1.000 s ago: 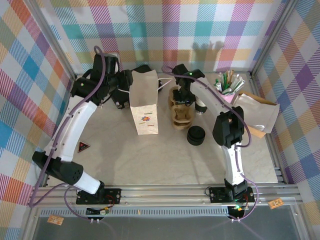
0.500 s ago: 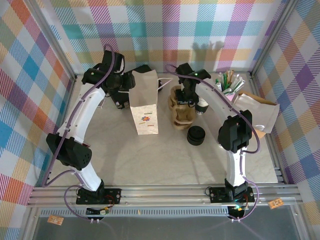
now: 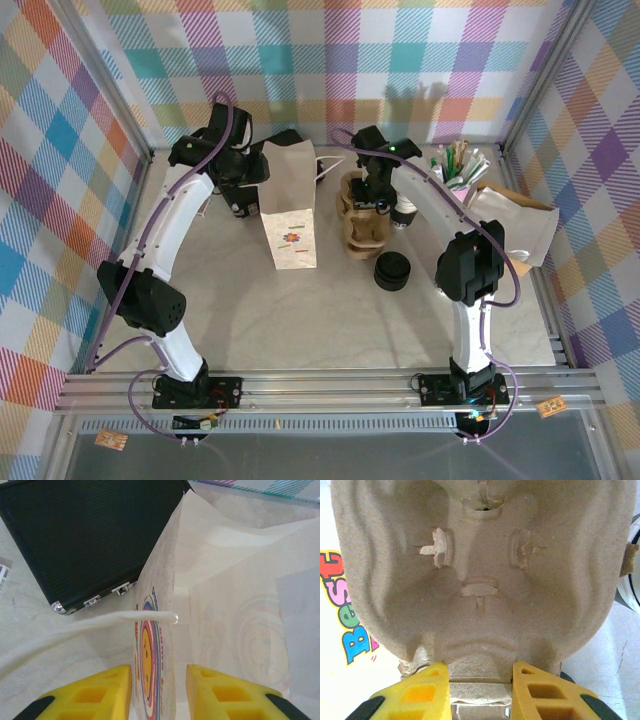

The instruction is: Pack the takeout coffee

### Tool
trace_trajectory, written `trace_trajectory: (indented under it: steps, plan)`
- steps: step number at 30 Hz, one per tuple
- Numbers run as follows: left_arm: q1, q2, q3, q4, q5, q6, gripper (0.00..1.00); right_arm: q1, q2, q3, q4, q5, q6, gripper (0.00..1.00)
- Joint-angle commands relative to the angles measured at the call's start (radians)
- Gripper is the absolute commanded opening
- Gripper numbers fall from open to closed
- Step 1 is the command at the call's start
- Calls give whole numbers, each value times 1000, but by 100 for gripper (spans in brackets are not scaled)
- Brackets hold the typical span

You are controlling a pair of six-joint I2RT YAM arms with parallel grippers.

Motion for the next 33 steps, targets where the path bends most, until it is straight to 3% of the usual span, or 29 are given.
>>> trace_trajectory:
  steps: [1,7,19,33]
  plan:
    - [11,-11,-20,-21,22,-8,29,-9,-45,5,4,-18,-9,27]
    - [10,-20,-53,-16,25,-9,23,-14,-61,19,-17,-8,-25,27]
    - [9,-53,-63,-27,41,-15,0,-17,-98,36,-50,15,-33,27]
    - [-65,-290,-284,-24,10,-97,0,-17,-176,128,-196,14,4,27]
